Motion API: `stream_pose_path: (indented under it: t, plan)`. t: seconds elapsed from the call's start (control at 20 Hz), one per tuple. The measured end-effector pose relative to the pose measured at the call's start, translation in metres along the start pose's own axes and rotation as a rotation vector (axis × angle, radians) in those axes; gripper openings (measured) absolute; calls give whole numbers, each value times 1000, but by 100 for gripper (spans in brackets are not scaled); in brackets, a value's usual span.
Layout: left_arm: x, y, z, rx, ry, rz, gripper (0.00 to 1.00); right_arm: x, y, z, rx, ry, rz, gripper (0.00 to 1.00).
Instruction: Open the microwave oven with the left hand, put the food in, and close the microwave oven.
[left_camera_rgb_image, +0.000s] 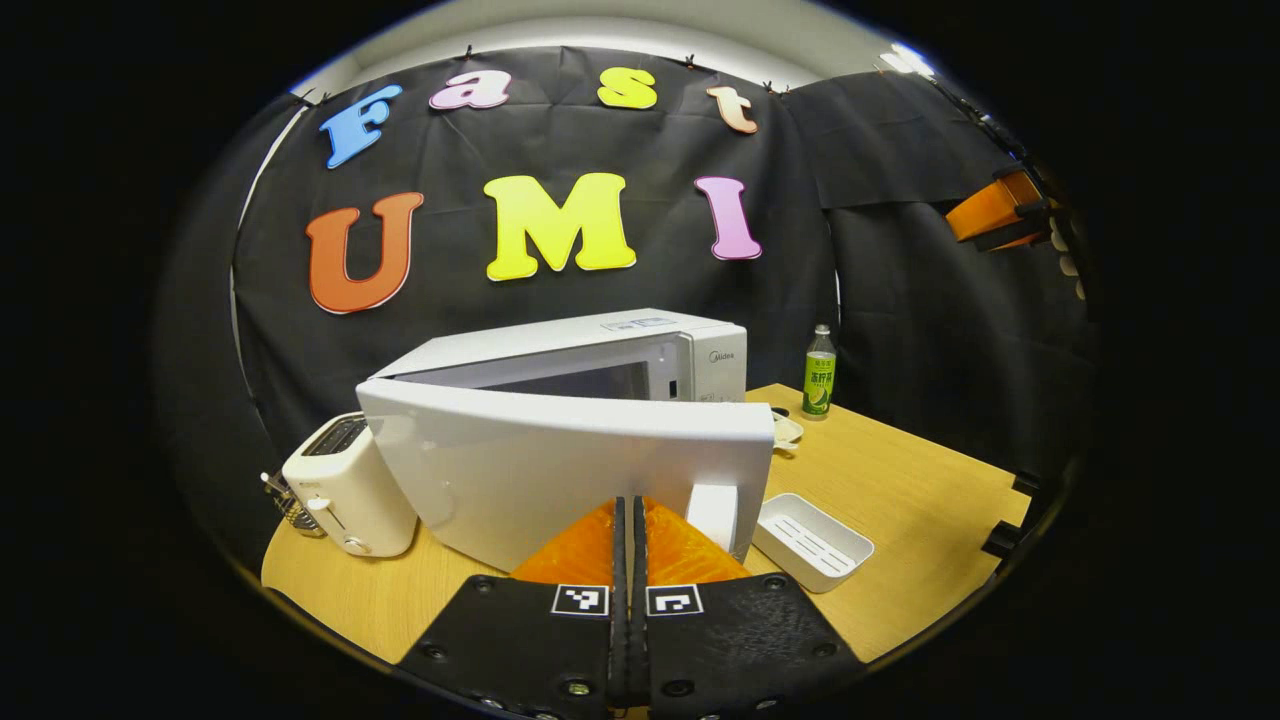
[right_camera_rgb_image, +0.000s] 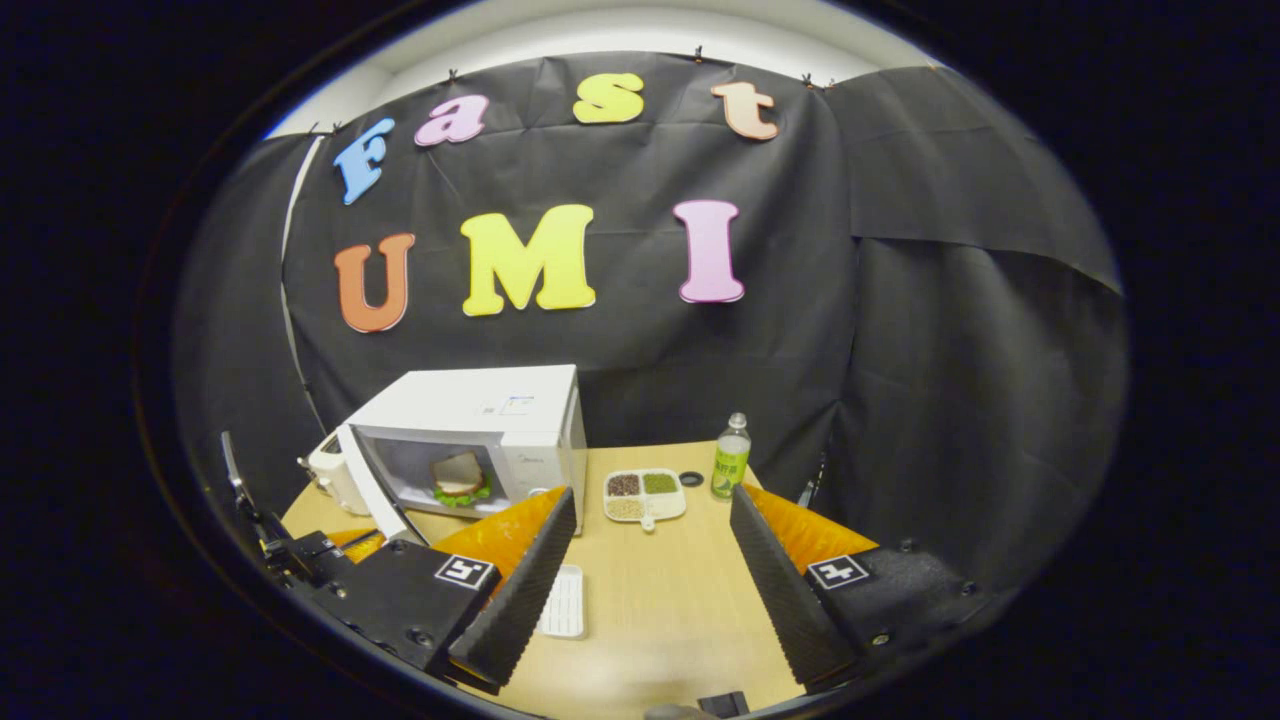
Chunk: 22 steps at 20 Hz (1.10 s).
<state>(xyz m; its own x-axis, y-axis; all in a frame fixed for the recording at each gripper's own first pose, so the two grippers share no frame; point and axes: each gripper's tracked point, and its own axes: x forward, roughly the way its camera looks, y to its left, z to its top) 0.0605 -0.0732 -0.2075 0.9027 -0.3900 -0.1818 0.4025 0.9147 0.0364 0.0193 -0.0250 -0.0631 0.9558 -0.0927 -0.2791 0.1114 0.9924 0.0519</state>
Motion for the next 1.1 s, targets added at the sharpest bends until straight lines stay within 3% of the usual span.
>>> stream_pose_path:
  t: [0.1,0.15,0.2,0.25,0.3,0.4,0.45,0.5,0.55,0.65,0.7,1.1]
  plan:
    - [12,-4,3,7,-1,-2,0,4,-8,3,5,3,-9,92]
    - [20,-7,6,9,-3,-2,0,6,-11,3,6,5,-10,99]
    - [28,-9,7,10,-5,-2,0,8,-15,5,4,5,-13,99]
    - [33,-10,8,10,-7,-2,0,10,-19,5,2,8,-15,99]
    - [40,-12,10,10,-7,-1,0,13,-23,5,-1,11,-15,92]
    - [53,-16,15,11,-11,1,0,19,-30,7,-3,14,-17,92]
    - [59,-18,16,15,-13,3,0,21,-33,8,-4,15,-18,99]
    - [66,-19,18,19,-15,7,0,24,-36,8,-4,16,-20,99]
    - [71,-18,19,20,-17,10,0,27,-38,9,-5,19,-21,92]
    - [83,-19,22,12,-17,17,0,32,-43,8,4,24,-20,92]
    - [89,-19,23,9,-21,19,0,34,-44,8,7,27,-16,99]
    - [137,-16,35,-1,-32,45,0,55,-56,6,8,45,-6,99]
